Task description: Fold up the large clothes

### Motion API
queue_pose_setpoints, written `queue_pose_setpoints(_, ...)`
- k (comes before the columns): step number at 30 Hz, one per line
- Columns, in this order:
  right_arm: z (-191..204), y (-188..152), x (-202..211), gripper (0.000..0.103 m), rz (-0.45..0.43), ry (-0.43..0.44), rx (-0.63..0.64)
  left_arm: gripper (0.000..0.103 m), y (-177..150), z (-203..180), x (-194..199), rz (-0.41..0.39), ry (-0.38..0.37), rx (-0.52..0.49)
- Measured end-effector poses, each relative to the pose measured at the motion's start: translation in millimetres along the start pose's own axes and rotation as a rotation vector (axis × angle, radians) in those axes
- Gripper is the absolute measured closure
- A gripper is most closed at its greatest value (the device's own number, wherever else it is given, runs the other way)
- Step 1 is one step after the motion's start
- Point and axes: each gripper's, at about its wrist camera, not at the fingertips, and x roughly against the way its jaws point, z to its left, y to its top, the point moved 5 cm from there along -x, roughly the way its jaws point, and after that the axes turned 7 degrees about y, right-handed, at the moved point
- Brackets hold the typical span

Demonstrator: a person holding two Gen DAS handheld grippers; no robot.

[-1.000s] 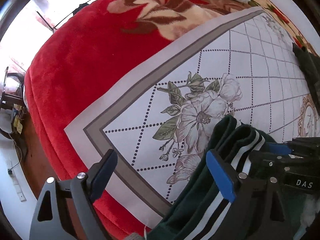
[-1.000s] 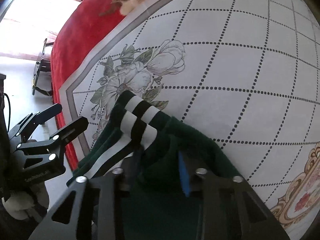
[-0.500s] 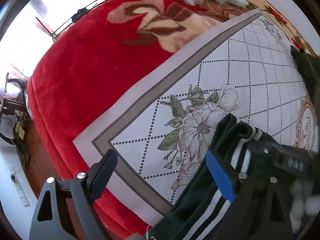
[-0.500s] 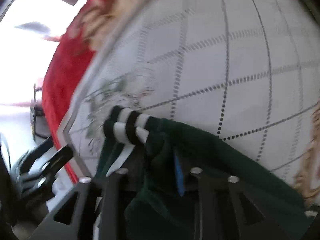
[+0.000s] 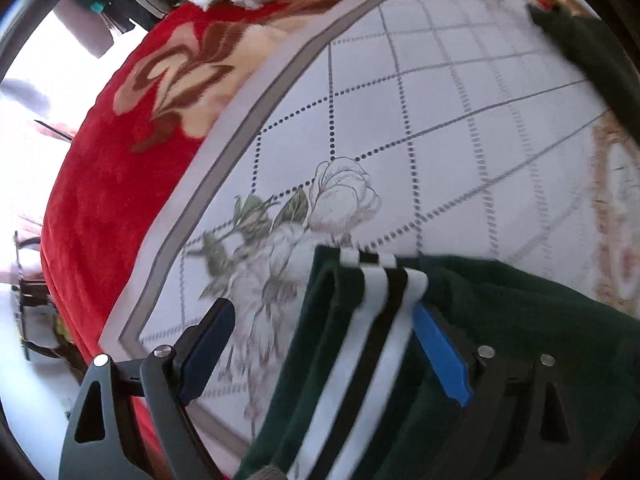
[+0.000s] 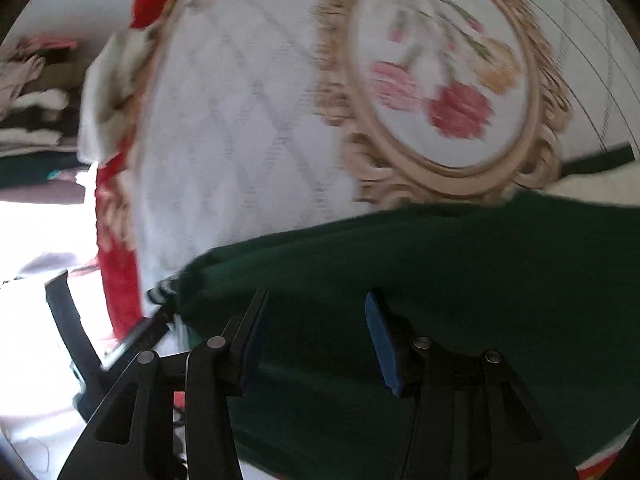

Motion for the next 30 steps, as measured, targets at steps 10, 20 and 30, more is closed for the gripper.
queue_pose_setpoints(10, -23.6, 25.0, -32.6, 0.072, -0.061, -0.085, -0.020, 0.000, 21.8, 7.5, -0.5, -0.014, -0.005, 0.010)
queue_pose_setpoints(20, -123.6, -5.6, 122.3, 0.068, -0.295, -0.146, -0.210, 0.000, -1.5, -84.0, 113.3, -0.143, -0.135, -0.126)
queue_pose_setpoints(30, -238.9, 75.7, 115.9, 0.065, -0.380, -0.206, -0.275, 0.000, -37.1, -228.5, 66.9, -0.016, -0.122, -0.306)
